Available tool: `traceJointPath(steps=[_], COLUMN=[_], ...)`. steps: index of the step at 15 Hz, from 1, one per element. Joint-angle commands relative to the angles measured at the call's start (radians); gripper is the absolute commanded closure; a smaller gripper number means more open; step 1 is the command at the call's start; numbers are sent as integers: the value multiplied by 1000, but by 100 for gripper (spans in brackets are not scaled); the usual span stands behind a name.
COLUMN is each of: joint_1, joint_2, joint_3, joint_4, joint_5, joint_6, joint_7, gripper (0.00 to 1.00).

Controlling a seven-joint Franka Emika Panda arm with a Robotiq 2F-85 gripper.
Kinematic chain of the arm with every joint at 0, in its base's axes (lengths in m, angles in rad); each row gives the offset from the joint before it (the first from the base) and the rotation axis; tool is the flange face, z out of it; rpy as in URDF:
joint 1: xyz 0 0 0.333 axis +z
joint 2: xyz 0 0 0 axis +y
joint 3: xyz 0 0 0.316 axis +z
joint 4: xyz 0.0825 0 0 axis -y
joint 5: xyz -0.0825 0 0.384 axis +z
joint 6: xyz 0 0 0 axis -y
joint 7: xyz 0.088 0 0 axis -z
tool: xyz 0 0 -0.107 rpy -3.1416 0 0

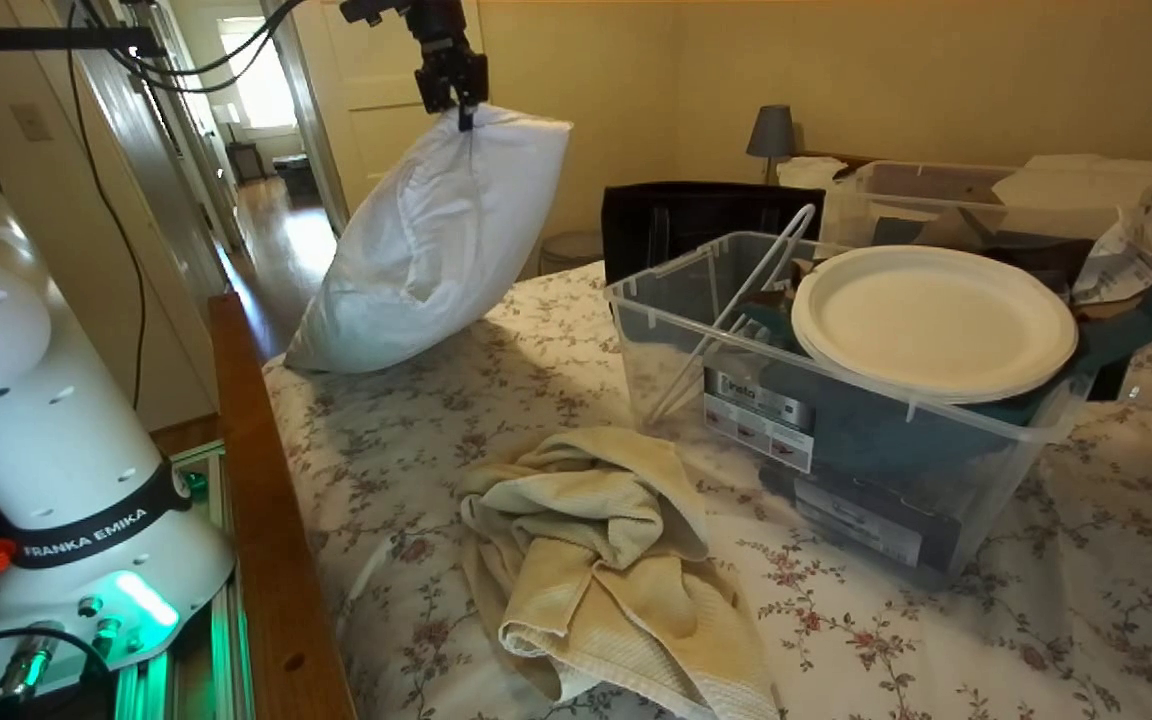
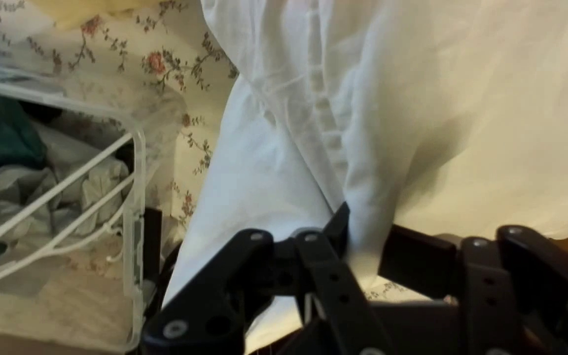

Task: Move the white pillow forward

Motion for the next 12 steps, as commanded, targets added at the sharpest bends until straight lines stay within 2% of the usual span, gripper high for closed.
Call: traceJointPath(steps=[1, 6, 10, 12], joint_1=[41, 107, 146, 150], joint_2=[91, 181, 224, 252], joint_3=[30, 48, 37, 35], joint_4=[241, 442, 587, 656], joint_5=[-112, -295, -387, -403], joint_6=[-78, -92, -141, -121], joint_7=[-69, -136, -209, -291], gripper=[97, 97, 96, 96])
